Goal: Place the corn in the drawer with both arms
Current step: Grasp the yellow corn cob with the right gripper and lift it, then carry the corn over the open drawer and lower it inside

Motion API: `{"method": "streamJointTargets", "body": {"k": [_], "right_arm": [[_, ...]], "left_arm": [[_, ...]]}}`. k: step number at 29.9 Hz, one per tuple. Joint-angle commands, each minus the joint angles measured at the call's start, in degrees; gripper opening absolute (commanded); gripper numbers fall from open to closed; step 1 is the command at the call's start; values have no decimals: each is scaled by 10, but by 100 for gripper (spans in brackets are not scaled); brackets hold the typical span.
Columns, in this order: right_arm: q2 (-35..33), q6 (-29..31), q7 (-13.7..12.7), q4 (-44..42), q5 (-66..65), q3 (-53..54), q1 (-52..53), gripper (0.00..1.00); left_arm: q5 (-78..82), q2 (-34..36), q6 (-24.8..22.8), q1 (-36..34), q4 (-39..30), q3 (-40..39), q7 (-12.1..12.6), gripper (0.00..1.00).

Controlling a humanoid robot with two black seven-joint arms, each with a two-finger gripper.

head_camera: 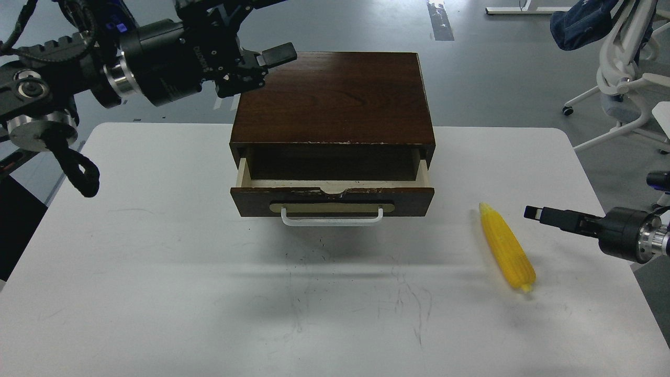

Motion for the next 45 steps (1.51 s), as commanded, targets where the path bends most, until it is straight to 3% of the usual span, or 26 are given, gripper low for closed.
{"method": "streamJointTargets", "body": {"k": [1,14,17,18,20,22,24,28,32,36,40,45], "right_arm": [[18,-4,0,-19,-13,-12,4,99],[83,-30,0,-46,-39,-76,4,94],[83,-36,0,-46,-42,-89,5,73],[82,-37,0,-46,-42,-91,5,57],[81,-37,0,-44,-43,-94,5,44],[78,-37,0,-41,-47,-94,7,18],[73,-38,0,-35,-53,-94,12,4],[42,-38,0,-5,-53,-94,40,0],[-6,-34,0,48,-53,-94,124,0],[-13,-27,0,63,-52,-98,220,0],[6,-4,0,68,-52,-131,322,0],[105,2,0,69,-53,-247,501,1]], "left_arm": [[-27,7,0,25,15,0,0,99],[-19,10,0,36,14,-6,0,99],[-18,8,0,36,13,-8,0,99],[-19,8,0,36,12,-8,0,99],[-19,8,0,36,12,-8,0,99],[-19,6,0,35,12,-8,0,99],[-18,6,0,35,11,-8,0,99],[-18,7,0,35,11,-8,0,99],[-18,7,0,35,12,-9,0,99],[-19,5,0,35,12,-9,0,99],[-19,6,0,36,14,-9,0,99],[-20,9,0,36,14,-10,0,99]]}}
